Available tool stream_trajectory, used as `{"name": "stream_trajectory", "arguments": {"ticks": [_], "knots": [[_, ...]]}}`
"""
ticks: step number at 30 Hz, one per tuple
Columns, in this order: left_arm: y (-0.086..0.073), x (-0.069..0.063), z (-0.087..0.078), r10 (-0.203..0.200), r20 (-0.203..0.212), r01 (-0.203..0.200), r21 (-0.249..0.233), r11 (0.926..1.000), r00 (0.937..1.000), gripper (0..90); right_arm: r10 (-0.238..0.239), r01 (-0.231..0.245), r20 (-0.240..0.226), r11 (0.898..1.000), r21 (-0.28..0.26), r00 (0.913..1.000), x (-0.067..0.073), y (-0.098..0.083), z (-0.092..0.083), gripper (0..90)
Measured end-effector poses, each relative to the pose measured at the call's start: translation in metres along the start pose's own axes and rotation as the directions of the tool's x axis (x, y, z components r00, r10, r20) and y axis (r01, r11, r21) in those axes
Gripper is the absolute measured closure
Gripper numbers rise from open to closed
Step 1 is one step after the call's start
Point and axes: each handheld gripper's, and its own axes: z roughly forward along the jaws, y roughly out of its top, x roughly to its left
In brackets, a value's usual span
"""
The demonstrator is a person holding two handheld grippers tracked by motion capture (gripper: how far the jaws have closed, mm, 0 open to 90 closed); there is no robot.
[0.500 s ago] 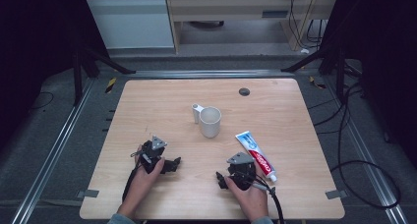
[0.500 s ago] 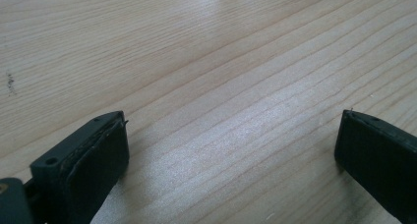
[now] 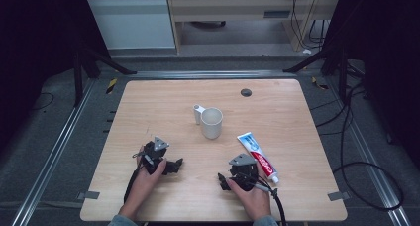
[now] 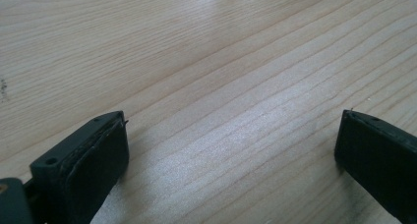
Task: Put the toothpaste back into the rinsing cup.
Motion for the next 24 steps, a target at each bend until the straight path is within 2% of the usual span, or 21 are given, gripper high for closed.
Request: {"name": "stream_trajectory", "arguments": {"ticks": [4,5,6,7,8,9,10,12,13,14,16,17,20,22,24], "knots": [[0.0,0.0,0.0,0.001,0.001,-0.001,0.0,1.0,1.0,0.0,0.012,-0.012,0.019,1.0,0.0,0.9997,-0.001,0.001,0.0,12.6],[0.0,0.0,0.001,0.0,0.004,0.0,-0.005,1.0,1.0,0.0,-0.006,0.005,0.06,1.0,0.011,0.9982,-0.002,0.002,-0.004,15.9],[0.0,0.0,0.001,0.0,0.004,0.0,-0.005,1.0,1.0,0.0,-0.006,0.005,0.06,1.0,0.011,0.9982,-0.002,0.002,-0.004,15.9],[0.001,0.0,0.001,0.001,0.004,-0.001,-0.004,1.0,1.0,0.0,-0.041,0.039,0.093,0.999,0.017,0.9948,-0.006,0.005,-0.012,17.5],[0.001,0.0,0.001,0.0,0.002,0.0,-0.004,1.0,1.0,0.0,-0.041,0.039,0.093,0.999,0.017,0.9948,-0.006,0.005,-0.012,17.5],[0.002,-0.001,0.003,0.001,0.004,-0.001,-0.004,1.0,1.0,0.0,-0.05,0.05,0.116,0.999,-0.002,0.992,-0.013,0.008,-0.02,19.2],[0.002,-0.001,0.003,0.001,0.004,-0.001,-0.004,1.0,1.0,0.0,-0.05,0.05,0.116,0.999,-0.002,0.992,-0.013,0.008,-0.02,19.2],[0.004,-0.001,0.004,0.004,0.004,-0.004,-0.002,1.0,1.0,0.0,-0.047,0.048,0.123,0.999,-0.008,0.9913,-0.021,0.012,-0.031,21.2],[0.004,-0.001,0.004,0.004,0.006,-0.004,-0.001,1.0,1.0,0.0,-0.035,0.039,0.136,0.999,-0.029,0.9901,-0.027,0.016,-0.041,22.8],[0.005,-0.002,0.005,0.006,0.006,-0.006,-0.002,1.0,1.0,0.0,-0.035,0.039,0.136,0.999,-0.029,0.9901,-0.027,0.016,-0.041,22.8],[0.005,-0.002,0.005,0.007,0.007,-0.007,-0.002,1.0,0.9999,0.0,-0.056,0.061,0.15,0.998,-0.033,0.9871,-0.033,0.027,-0.056,22.4],[0.005,-0.002,0.005,0.007,0.007,-0.007,-0.002,1.0,0.9999,0.0,-0.056,0.061,0.15,0.998,-0.033,0.9871,-0.033,0.027,-0.056,22.4],[0.007,-0.002,0.007,0.01,0.012,-0.01,-0.002,1.0,0.9999,0.0,-0.066,0.068,0.169,0.998,-0.01,0.9833,-0.037,0.038,-0.068,18.2],[0.007,-0.003,0.007,0.008,0.013,-0.008,-0.005,1.0,0.9999,0.0,-0.064,0.064,0.151,0.998,0.006,0.9865,-0.04,0.045,-0.074,18.5],[0.007,-0.003,0.007,0.009,0.013,-0.009,-0.005,1.0,0.9999,0.0,-0.071,0.067,0.158,0.997,0.028,0.9849,-0.045,0.053,-0.078,19.9]]}}
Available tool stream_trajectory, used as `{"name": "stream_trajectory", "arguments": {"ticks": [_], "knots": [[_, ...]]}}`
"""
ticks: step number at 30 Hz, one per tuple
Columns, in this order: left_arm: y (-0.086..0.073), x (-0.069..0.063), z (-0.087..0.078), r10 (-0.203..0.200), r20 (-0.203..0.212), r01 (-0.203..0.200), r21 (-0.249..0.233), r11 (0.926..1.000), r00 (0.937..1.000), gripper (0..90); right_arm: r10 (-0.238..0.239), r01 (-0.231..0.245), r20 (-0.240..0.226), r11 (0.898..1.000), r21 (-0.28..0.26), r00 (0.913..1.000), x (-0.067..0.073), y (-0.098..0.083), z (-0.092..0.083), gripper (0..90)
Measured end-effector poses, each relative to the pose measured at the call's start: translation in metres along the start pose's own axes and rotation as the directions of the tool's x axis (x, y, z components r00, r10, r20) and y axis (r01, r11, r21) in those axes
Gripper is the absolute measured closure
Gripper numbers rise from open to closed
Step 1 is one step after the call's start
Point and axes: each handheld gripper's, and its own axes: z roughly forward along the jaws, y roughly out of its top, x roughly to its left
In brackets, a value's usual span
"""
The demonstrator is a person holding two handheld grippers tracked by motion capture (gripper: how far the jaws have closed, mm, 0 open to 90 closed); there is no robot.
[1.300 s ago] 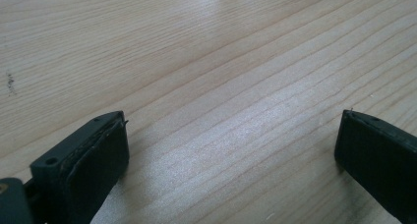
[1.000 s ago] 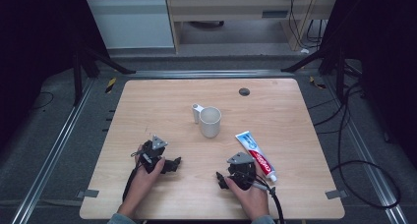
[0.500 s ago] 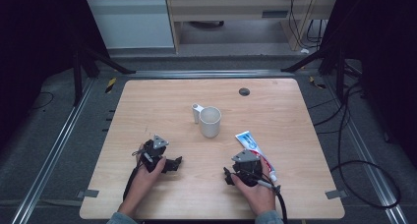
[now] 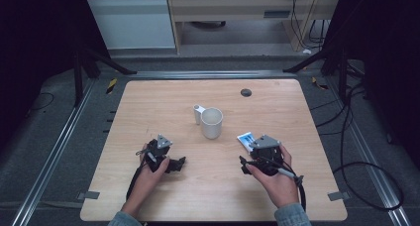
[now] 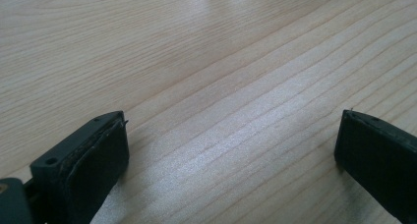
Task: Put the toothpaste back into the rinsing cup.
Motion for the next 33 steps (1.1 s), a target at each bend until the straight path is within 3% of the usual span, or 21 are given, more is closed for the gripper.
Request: {"name": "stream_trajectory", "arguments": {"ticks": [1,4,8,10,13,21,28,33], "knots": [[0.001,0.0,0.0,0.004,0.001,-0.004,0.002,1.0,1.0,0.0,-0.009,0.009,0.01,0.999,0.032,0.9999,-0.005,0.004,-0.001,21.7],[0.001,0.0,0.001,0.006,0.003,-0.006,0.002,1.0,1.0,0.0,-0.013,0.012,0.022,0.998,0.055,0.9997,-0.01,0.009,-0.003,23.3],[0.001,0.0,0.001,0.008,0.004,-0.008,0.002,1.0,1.0,0.0,0.007,-0.007,-0.005,0.995,0.1,1.0,-0.02,0.013,-0.006,29.0],[0.001,0.0,0.001,0.008,0.004,-0.008,0.002,1.0,1.0,0.0,0.004,-0.006,0.011,0.995,0.104,0.9999,-0.026,0.015,-0.009,31.5],[0.001,0.0,0.001,0.007,0.002,-0.007,0.002,1.0,1.0,0.0,0.038,-0.037,-0.005,0.994,0.105,0.9993,-0.034,0.018,-0.01,35.4],[0.001,-0.001,0.0,0.004,-0.001,-0.004,0.003,1.0,1.0,0.0,0.038,-0.031,-0.039,0.987,0.16,0.9985,-0.047,0.025,-0.004,45.1],[0.001,-0.001,0.0,0.006,0.001,-0.006,0.006,1.0,1.0,0.0,0.049,-0.039,-0.049,0.982,0.185,0.9976,-0.048,0.033,0.003,47.7],[0.001,-0.001,0.001,0.01,0.006,-0.01,0.003,0.9999,0.9999,0.0,0.044,-0.028,-0.059,0.97,0.24,0.9973,-0.044,0.033,0.019,48.4]]}}
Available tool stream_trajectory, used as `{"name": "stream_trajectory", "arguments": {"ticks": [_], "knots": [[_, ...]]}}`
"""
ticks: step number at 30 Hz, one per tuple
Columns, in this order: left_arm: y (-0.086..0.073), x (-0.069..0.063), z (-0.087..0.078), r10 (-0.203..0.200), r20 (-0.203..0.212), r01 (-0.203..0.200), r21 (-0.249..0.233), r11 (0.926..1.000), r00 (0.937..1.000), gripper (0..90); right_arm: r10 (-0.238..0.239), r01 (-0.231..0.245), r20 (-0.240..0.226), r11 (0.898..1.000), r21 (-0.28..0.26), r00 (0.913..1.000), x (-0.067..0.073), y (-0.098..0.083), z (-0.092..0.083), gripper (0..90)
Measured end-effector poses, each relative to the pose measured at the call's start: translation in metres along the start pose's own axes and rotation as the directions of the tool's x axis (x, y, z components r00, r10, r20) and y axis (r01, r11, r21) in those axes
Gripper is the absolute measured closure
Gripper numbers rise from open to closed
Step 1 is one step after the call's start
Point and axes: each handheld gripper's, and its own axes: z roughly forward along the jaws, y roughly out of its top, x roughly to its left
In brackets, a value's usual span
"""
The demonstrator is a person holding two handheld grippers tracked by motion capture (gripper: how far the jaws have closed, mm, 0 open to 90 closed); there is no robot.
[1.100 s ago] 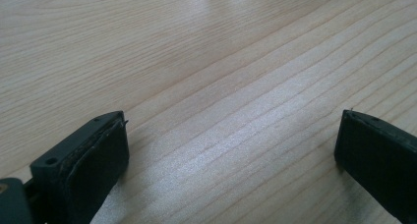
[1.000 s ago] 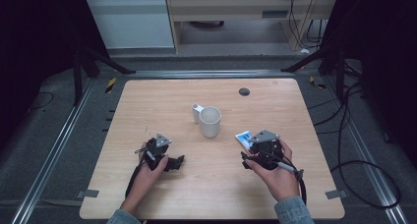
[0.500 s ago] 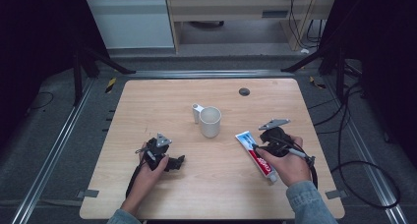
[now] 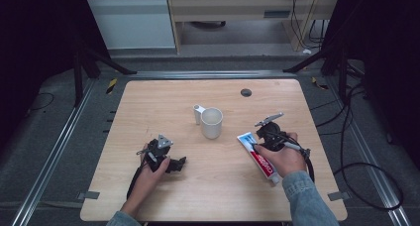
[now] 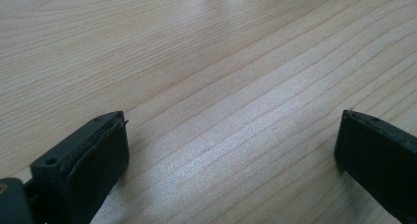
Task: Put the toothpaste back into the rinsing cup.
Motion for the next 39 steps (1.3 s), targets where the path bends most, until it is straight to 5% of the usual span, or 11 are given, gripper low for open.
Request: {"name": "stream_trajectory", "arguments": {"ticks": [18,28,39], "knots": [[0.001,0.001,0.001,0.012,0.012,-0.012,0.001,0.9999,0.9999,0.0,0.048,-0.043,-0.026,0.988,0.148,0.9985,-0.005,0.008,0.046,42.1],[0.001,0.002,0.002,0.013,0.015,-0.013,-0.001,0.9999,0.9998,0.0,0.086,-0.073,-0.046,0.97,0.233,0.9952,-0.007,0.013,0.063,38.7],[0.002,0.002,0.002,0.014,0.017,-0.014,0.001,0.9999,0.9998,0.0,0.069,-0.055,-0.039,0.955,0.291,0.9968,-0.01,0.02,0.072,40.5]]}}
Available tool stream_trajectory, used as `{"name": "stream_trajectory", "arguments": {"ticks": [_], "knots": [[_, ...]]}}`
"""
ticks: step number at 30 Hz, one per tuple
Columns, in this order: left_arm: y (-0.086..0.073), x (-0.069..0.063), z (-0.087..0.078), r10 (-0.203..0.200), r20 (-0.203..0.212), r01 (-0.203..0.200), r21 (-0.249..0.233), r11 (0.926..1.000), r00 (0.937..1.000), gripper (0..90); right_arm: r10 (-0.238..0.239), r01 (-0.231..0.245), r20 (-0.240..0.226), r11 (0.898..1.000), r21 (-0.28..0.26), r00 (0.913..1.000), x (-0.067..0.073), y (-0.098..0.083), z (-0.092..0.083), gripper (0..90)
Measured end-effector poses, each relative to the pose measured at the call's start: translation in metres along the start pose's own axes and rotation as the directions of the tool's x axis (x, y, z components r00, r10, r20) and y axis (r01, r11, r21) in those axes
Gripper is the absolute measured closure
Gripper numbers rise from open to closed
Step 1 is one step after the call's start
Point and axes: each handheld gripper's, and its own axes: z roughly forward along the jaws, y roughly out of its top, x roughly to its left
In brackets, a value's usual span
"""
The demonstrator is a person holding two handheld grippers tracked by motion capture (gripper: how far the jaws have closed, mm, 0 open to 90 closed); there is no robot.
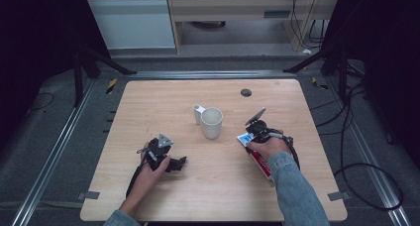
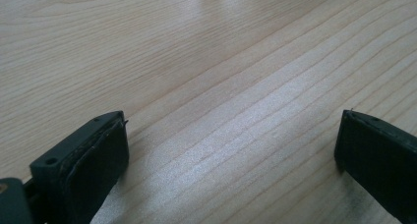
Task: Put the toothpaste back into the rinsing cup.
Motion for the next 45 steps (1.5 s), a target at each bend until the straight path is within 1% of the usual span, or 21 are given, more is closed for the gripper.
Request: {"name": "stream_trajectory", "arguments": {"ticks": [2,8,9,13,14,16,17,18,25,27,32,34,39,45], "knots": [[0.0,0.0,0.0,0.0,0.0,0.0,0.0,1.0,1.0,0.0,-0.007,0.007,-0.003,1.0,0.011,1.0,-0.001,0.003,0.002,40.8],[0.0,0.0,0.0,0.001,0.001,-0.001,0.0,1.0,1.0,0.0,0.003,-0.003,-0.003,0.999,0.041,1.0,0.0,0.009,0.01,40.6],[0.0,0.0,0.0,0.001,0.001,-0.001,0.0,1.0,1.0,0.0,-0.007,0.007,-0.002,0.999,0.045,1.0,0.0,0.01,0.012,40.8],[0.0,0.0,0.0,0.002,0.003,-0.002,0.0,1.0,1.0,0.0,-0.004,0.004,0.0,0.999,0.051,1.0,0.0,0.011,0.015,41.4],[0.0,0.0,0.0,0.002,0.003,-0.002,0.0,1.0,1.0,0.0,-0.015,0.015,0.0,0.998,0.053,0.9999,-0.001,0.011,0.016,41.7],[0.0,0.0,0.0,0.003,0.003,-0.003,0.0,1.0,1.0,0.0,-0.009,0.009,0.003,0.998,0.059,1.0,-0.001,0.011,0.017,42.2],[0.0,0.0,0.0,0.003,0.003,-0.003,0.0,1.0,1.0,0.0,-0.014,0.014,0.001,0.998,0.059,0.9999,-0.002,0.011,0.017,42.5],[0.0,0.0,0.0,0.003,0.004,-0.003,-0.002,1.0,1.0,0.0,-0.004,0.004,0.001,0.998,0.061,1.0,-0.001,0.011,0.017,43.0],[0.0,0.0,0.001,0.004,0.005,-0.004,-0.001,1.0,1.0,0.0,-0.01,0.01,-0.004,0.998,0.066,0.9999,-0.002,0.011,0.018,43.6],[0.0,0.0,0.001,0.004,0.005,-0.004,-0.001,1.0,1.0,0.0,-0.006,0.006,-0.002,0.998,0.07,1.0,-0.002,0.011,0.018,43.8],[0.001,0.001,0.001,0.007,0.006,-0.007,-0.001,1.0,1.0,0.0,-0.017,0.017,0.0,0.997,0.071,0.9999,-0.002,0.011,0.018,44.3],[0.001,0.001,0.001,0.008,0.006,-0.008,-0.002,1.0,1.0,0.0,-0.013,0.013,0.003,0.997,0.075,0.9999,-0.001,0.011,0.018,44.8],[0.001,0.001,0.001,0.008,0.006,-0.008,-0.002,1.0,1.0,0.0,-0.033,0.032,0.004,0.997,0.076,0.9995,0.0,0.011,0.018,48.7],[0.001,0.001,0.001,0.008,0.006,-0.008,-0.002,1.0,0.9999,0.0,-0.036,0.036,0.007,0.996,0.08,0.9993,0.001,0.011,0.015,56.1]]}}
